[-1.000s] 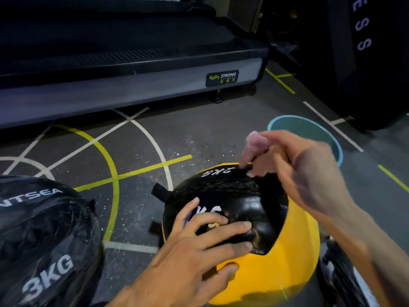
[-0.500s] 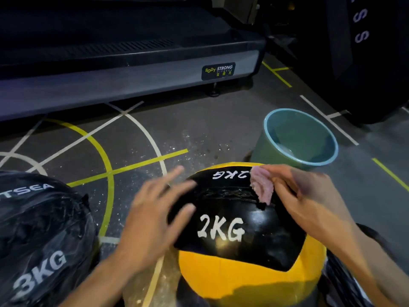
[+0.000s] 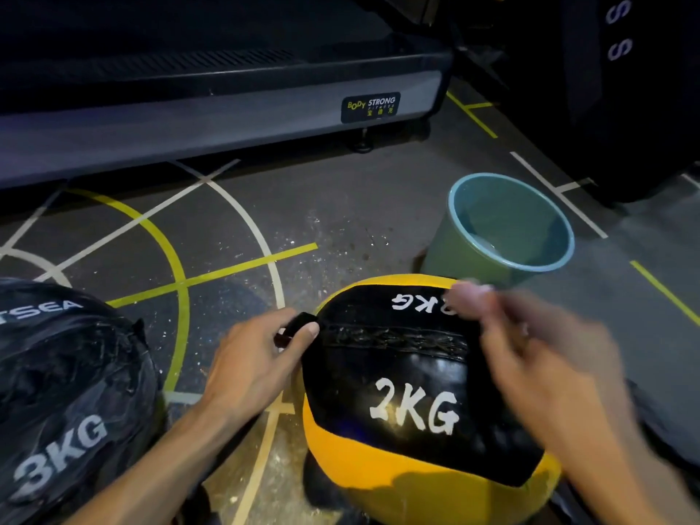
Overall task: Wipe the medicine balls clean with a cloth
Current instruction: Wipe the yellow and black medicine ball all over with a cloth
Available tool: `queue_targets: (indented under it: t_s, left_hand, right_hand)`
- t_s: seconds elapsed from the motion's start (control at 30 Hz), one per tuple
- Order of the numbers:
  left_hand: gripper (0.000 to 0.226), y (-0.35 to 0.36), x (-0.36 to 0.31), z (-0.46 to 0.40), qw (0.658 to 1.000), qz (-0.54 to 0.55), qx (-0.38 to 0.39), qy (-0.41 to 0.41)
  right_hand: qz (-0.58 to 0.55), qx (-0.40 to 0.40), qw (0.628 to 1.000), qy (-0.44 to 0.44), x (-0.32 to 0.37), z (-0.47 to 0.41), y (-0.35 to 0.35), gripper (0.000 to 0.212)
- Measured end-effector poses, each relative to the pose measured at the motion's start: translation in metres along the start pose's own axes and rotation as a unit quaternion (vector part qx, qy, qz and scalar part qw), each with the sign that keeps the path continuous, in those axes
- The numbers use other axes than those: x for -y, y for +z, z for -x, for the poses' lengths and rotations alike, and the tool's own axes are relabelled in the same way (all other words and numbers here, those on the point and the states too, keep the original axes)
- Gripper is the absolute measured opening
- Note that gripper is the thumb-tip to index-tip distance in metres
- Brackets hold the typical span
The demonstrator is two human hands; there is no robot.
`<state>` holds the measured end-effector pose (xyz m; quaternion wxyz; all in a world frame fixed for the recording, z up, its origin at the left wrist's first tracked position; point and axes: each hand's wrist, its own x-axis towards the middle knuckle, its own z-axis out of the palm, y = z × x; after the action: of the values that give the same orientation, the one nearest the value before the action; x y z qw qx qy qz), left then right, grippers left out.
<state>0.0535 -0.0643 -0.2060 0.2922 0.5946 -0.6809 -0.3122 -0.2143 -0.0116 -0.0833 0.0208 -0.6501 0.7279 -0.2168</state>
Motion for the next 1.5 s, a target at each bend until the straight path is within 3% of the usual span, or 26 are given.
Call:
queue_targets:
  t_s: [0.1,0.17,0.23,0.33,0.4,0.43,0.5,0.6,0.63,0.7,0.73,0.8,0.87,0.93,1.07,1.2,1.33,1.37,1.43,1.5]
  left_hand:
    - [0.021,0.003,-0.008,0.001,1.0,0.019,0.007,-0.005]
    - [0.022,0.003,-0.012,0.004,0.999,0.027,0.013,-0.015]
    - [0.025,0.002,-0.014,0.007,0.999,0.034,0.017,-0.014]
    - [0.025,0.0,-0.012,0.01,0.998,0.059,0.02,-0.018]
    - [0.023,-0.001,-0.015,0.012,0.997,0.069,0.028,-0.008]
    - [0.023,-0.001,-0.016,0.013,0.996,0.077,0.034,-0.004]
    - [0.032,0.002,-0.014,0.011,0.996,0.081,0.046,-0.001]
    - [0.043,0.005,-0.011,0.012,0.996,0.063,0.057,0.015]
    - [0.042,0.005,-0.011,0.014,0.996,0.071,0.054,0.016]
    - [0.034,0.006,-0.015,0.018,0.993,0.103,0.053,0.015]
    - [0.032,0.006,-0.018,0.018,0.992,0.114,0.054,0.01]
    - [0.036,0.008,-0.022,0.017,0.992,0.116,0.054,0.006]
    - [0.038,0.01,-0.021,0.014,0.995,0.089,0.046,0.013]
    - [0.032,0.01,-0.019,0.014,0.996,0.084,0.039,0.013]
    - [0.025,0.004,-0.023,0.015,0.994,0.108,0.015,-0.022]
    - [0.026,-0.007,-0.027,0.001,0.991,0.126,-0.027,-0.02]
    - [0.039,-0.028,-0.013,-0.012,0.992,0.118,-0.039,-0.029]
    - [0.04,-0.032,-0.008,-0.012,0.992,0.118,-0.038,-0.033]
    - [0.039,-0.038,0.001,-0.01,0.992,0.106,-0.045,-0.042]
    - [0.034,-0.04,0.007,-0.004,0.99,0.12,-0.048,-0.05]
  right_hand:
    - [0.007,0.093,0.985,-0.148,0.036,0.03,0.036,0.042]
    - [0.007,0.191,0.954,-0.229,0.055,0.046,0.054,0.037]
    - [0.041,0.23,0.924,-0.303,0.053,0.042,0.054,0.034]
    - [0.064,0.205,0.956,-0.202,0.013,-0.002,0.044,0.032]
    - [0.079,0.155,0.98,-0.096,-0.018,-0.03,0.031,0.042]
    - [0.069,0.141,0.984,-0.085,-0.023,-0.03,0.03,0.046]
    - [0.004,0.187,0.971,-0.147,0.0,-0.009,0.039,0.042]
    - [-0.039,0.318,0.905,-0.28,0.036,0.02,0.047,0.049]
    - [-0.041,0.308,0.903,-0.298,0.031,0.006,0.046,0.043]
    - [-0.055,0.242,0.943,-0.22,-0.01,-0.03,0.05,0.03]
    - [-0.055,0.218,0.958,-0.178,-0.022,-0.043,0.046,0.03]
    - [-0.032,0.174,0.966,-0.188,-0.009,-0.041,0.042,0.037]
    - [-0.07,0.261,0.932,-0.241,0.021,-0.01,0.046,0.04]
    - [-0.058,0.274,0.917,-0.286,0.025,-0.001,0.051,0.038]
    - [-0.027,0.218,0.964,-0.154,-0.03,-0.049,0.056,0.039]
    - [-0.09,0.213,0.963,-0.14,-0.032,-0.041,0.059,0.047]
    - [-0.17,0.09,0.98,-0.057,-0.022,-0.023,0.063,0.047]
    - [-0.208,0.075,0.971,-0.089,-0.011,-0.009,0.065,0.042]
    - [-0.228,0.094,0.939,-0.239,0.02,0.028,0.07,0.035]
    - [-0.154,0.133,0.899,-0.388,0.027,0.052,0.078,0.044]
